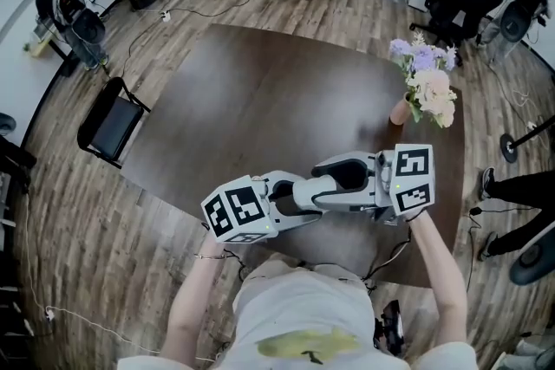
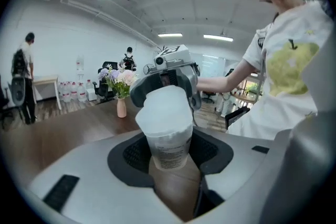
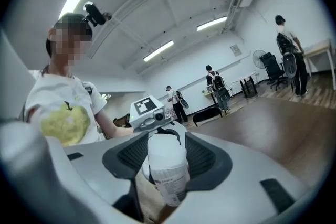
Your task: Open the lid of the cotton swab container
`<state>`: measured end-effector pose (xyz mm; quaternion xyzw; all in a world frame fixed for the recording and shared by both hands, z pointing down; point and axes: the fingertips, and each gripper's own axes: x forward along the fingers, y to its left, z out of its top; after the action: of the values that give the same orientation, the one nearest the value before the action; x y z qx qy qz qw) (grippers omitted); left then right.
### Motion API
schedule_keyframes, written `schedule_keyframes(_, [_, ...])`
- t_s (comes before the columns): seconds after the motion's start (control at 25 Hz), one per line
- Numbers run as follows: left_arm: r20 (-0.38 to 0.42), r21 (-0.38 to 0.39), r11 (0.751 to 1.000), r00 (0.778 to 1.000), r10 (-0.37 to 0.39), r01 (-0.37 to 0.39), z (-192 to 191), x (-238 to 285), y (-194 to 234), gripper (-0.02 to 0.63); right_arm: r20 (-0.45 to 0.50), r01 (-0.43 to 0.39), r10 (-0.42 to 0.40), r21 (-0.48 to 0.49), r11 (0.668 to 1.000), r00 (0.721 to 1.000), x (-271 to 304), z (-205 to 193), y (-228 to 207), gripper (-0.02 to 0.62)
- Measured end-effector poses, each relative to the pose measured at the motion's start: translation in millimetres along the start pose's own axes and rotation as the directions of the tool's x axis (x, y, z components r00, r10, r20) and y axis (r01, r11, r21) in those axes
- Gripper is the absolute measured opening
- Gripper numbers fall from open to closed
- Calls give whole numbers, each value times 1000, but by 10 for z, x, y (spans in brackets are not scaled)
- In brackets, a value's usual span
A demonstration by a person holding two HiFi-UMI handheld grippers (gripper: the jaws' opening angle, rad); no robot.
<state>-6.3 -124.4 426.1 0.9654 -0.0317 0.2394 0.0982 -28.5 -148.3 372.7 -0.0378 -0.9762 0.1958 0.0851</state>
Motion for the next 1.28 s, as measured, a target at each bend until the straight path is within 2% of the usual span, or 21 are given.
schedule_keyframes(0.32, [-35, 124, 987, 994, 104, -99, -38, 48, 72, 209, 75, -41, 25, 221, 974, 997, -47, 36, -127, 224])
schedule_keyframes(0.44, [-43, 184, 972, 987, 153, -143, -64, 64, 91, 210, 97, -63, 35, 307, 950, 995, -54, 41, -161, 224])
schedule_keyframes(0.64, [-39, 231, 954, 978, 203, -188, -53, 95, 95, 210, 142, -115, 58, 429, 896, 988, -89, 62, -207, 224])
schedule_keyframes(0.8, [-35, 239, 948, 974, 225, -211, -68, 101, 90, 210, 158, -134, 66, 471, 872, 985, -82, 66, -215, 224])
schedule_keyframes(1.04, [-27, 229, 947, 971, 237, -225, -123, 127, 92, 210, 182, -157, 74, 496, 854, 980, -70, 25, -246, 224])
schedule_keyframes(1.16, [-17, 205, 953, 973, 229, -221, -110, 140, 86, 209, 186, -163, 80, 494, 854, 979, -87, 21, -244, 225])
schedule_keyframes(1.28, [-4, 182, 958, 974, 225, -221, -88, 110, 83, 210, 191, -157, 73, 469, 869, 979, -88, 62, -230, 225])
